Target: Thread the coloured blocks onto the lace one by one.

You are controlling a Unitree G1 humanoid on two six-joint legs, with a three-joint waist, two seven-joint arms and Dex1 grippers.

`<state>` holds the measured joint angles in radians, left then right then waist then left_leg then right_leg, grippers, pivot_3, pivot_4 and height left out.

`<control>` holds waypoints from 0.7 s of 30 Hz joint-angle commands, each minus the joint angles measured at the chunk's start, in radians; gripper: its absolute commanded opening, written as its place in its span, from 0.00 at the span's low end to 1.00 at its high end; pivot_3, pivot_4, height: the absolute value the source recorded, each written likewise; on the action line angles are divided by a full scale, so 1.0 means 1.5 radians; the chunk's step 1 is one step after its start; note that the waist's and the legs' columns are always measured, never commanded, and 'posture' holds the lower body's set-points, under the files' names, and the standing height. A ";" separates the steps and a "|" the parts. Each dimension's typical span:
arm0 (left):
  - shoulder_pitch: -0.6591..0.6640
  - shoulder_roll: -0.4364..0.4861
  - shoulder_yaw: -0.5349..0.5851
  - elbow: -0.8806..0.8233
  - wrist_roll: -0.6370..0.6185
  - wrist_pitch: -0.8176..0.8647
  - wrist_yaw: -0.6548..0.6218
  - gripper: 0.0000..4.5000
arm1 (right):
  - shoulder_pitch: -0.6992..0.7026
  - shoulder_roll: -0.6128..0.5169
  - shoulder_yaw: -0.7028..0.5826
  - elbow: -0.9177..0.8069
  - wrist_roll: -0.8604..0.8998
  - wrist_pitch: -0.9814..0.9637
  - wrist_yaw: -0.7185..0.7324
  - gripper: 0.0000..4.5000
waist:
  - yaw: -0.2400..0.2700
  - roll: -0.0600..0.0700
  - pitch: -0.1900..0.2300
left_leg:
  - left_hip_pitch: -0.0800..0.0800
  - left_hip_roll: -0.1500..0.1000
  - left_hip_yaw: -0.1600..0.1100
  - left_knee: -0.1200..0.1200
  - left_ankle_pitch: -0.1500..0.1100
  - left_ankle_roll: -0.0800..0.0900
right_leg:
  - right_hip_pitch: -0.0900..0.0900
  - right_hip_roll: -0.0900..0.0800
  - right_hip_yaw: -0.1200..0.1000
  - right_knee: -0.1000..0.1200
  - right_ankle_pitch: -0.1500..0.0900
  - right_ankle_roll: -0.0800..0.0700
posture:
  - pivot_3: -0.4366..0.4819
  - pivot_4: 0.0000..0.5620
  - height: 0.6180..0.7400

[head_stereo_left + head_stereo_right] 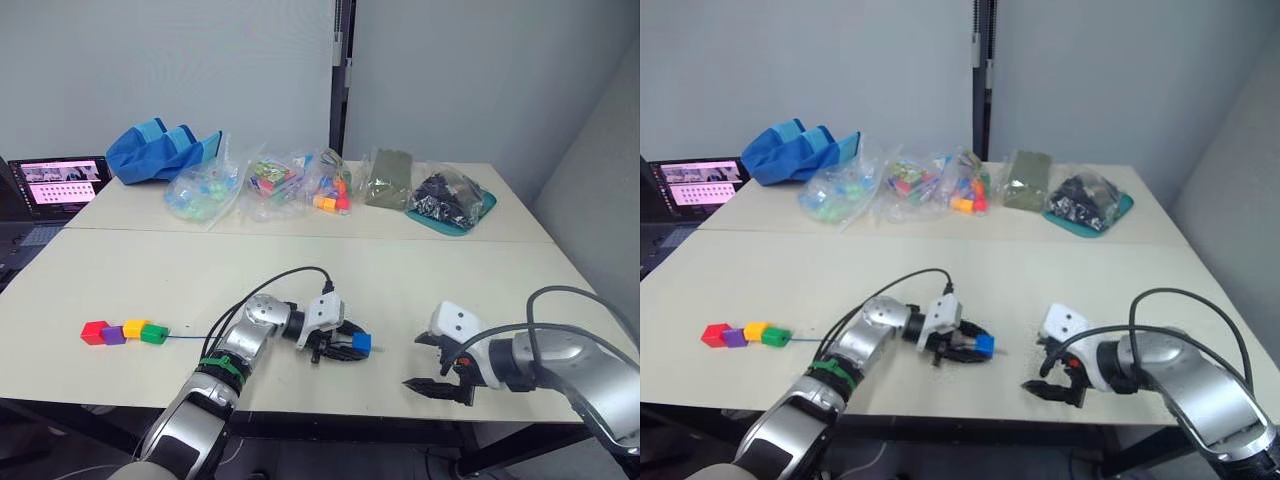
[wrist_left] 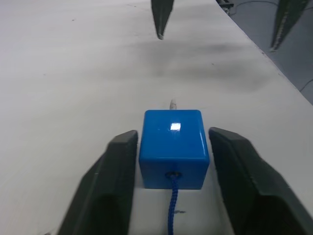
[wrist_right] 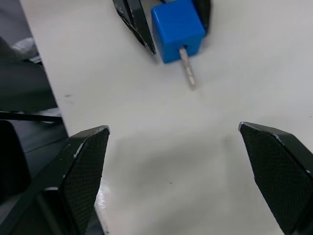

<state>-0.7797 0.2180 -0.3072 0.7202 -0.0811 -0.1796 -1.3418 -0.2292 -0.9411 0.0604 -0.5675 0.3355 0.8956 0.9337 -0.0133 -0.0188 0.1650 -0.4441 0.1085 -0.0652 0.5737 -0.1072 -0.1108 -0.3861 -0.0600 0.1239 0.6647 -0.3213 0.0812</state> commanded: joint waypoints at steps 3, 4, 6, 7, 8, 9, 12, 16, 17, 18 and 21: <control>-0.020 -0.010 0.005 0.004 -0.008 -0.010 -0.024 0.27 | -0.013 0.026 0.025 0.034 -0.032 -0.092 -0.022 1.00 | -0.001 0.000 0.000 | 0.000 0.000 0.000 0.000 0.000 0.000 | 0.000 0.000 0.000 0.000 0.000 0.000 | 0.48 0.27 1.00; -0.020 -0.009 0.005 0.004 -0.007 -0.012 -0.025 0.27 | -0.020 0.036 0.038 0.045 -0.040 -0.110 -0.023 1.00 | -0.001 0.000 0.000 | 0.000 0.000 0.000 0.000 0.000 0.000 | 0.000 0.000 0.000 0.000 0.000 0.000 | 0.48 0.27 1.00; -0.020 -0.006 0.007 0.007 -0.003 -0.015 -0.026 0.27 | -0.043 0.051 0.067 0.074 -0.067 -0.147 -0.026 1.00 | -0.005 0.000 0.000 | 0.000 0.000 0.000 0.000 0.000 0.000 | 0.000 0.000 0.000 0.000 0.000 0.000 | 0.48 0.27 1.00; -0.020 -0.006 0.007 0.008 -0.002 -0.016 -0.026 0.27 | -0.050 0.054 0.076 0.085 -0.076 -0.157 -0.027 1.00 | -0.005 0.000 0.000 | 0.000 0.000 0.000 0.000 0.000 0.000 | 0.000 0.000 0.000 0.000 0.000 0.000 | 0.48 0.27 1.00; -0.021 -0.005 0.007 0.009 -0.001 -0.016 -0.027 0.27 | -0.056 0.058 0.084 0.095 -0.083 -0.167 -0.024 1.00 | -0.004 0.000 0.000 | 0.000 0.000 0.000 0.000 0.000 0.000 | 0.000 0.000 0.000 0.000 0.000 0.000 | 0.48 0.27 1.00; -0.021 -0.005 0.007 0.009 0.000 -0.015 -0.027 0.27 | -0.061 0.061 0.092 0.102 -0.086 -0.172 -0.020 1.00 | -0.004 0.000 0.000 | 0.000 0.000 0.000 0.000 0.000 0.000 | 0.000 0.000 0.000 0.000 0.000 0.000 | 0.48 0.27 1.00; -0.019 -0.001 0.007 0.005 0.001 -0.013 -0.027 0.27 | -0.084 0.083 0.117 0.122 -0.089 -0.180 -0.010 0.81 | -0.002 0.000 0.000 | 0.000 0.000 0.000 0.000 0.000 0.000 | 0.000 0.000 0.000 0.000 0.000 0.000 | 0.48 0.27 1.00; -0.016 0.007 0.009 0.001 0.001 -0.011 -0.025 0.27 | -0.094 0.093 0.131 0.135 -0.097 -0.182 -0.004 0.50 | -0.001 0.000 0.000 | 0.000 0.000 0.000 0.000 0.000 0.000 | 0.000 0.000 0.000 0.000 0.000 0.000 | 0.48 0.27 1.00; -0.014 0.009 0.010 -0.001 0.001 -0.011 -0.025 0.27 | -0.096 0.096 0.134 0.136 -0.098 -0.181 -0.004 0.44 | -0.001 0.000 0.000 | 0.000 0.000 0.000 0.000 0.000 0.000 | 0.000 0.000 0.000 0.000 0.000 0.000 | 0.48 0.27 1.00; -0.013 0.011 0.010 -0.002 0.001 -0.010 -0.025 0.27 | -0.098 0.099 0.135 0.138 -0.098 -0.181 -0.005 0.43 | -0.001 0.000 0.000 | 0.000 0.000 0.000 0.000 0.000 0.000 | 0.000 0.000 0.000 0.000 0.000 0.000 | 0.48 0.27 1.00; -0.010 0.015 0.010 -0.006 0.000 -0.010 -0.025 0.27 | -0.100 0.107 0.141 0.140 -0.101 -0.179 -0.007 0.43 | -0.003 0.000 0.000 | 0.000 0.000 0.000 0.000 0.000 0.000 | 0.000 0.000 0.000 0.000 0.000 0.000 | 0.48 0.27 1.00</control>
<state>-0.7913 0.2307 -0.3035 0.7366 -0.0808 -0.1938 -1.3808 -0.3657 -0.7874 0.2718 -0.3425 0.1879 0.6396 0.9217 -0.0183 -0.0187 0.1649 -0.4438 0.1085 -0.0654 0.5734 -0.1071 -0.1109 -0.3859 -0.0599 0.1237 0.6650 -0.3212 0.0811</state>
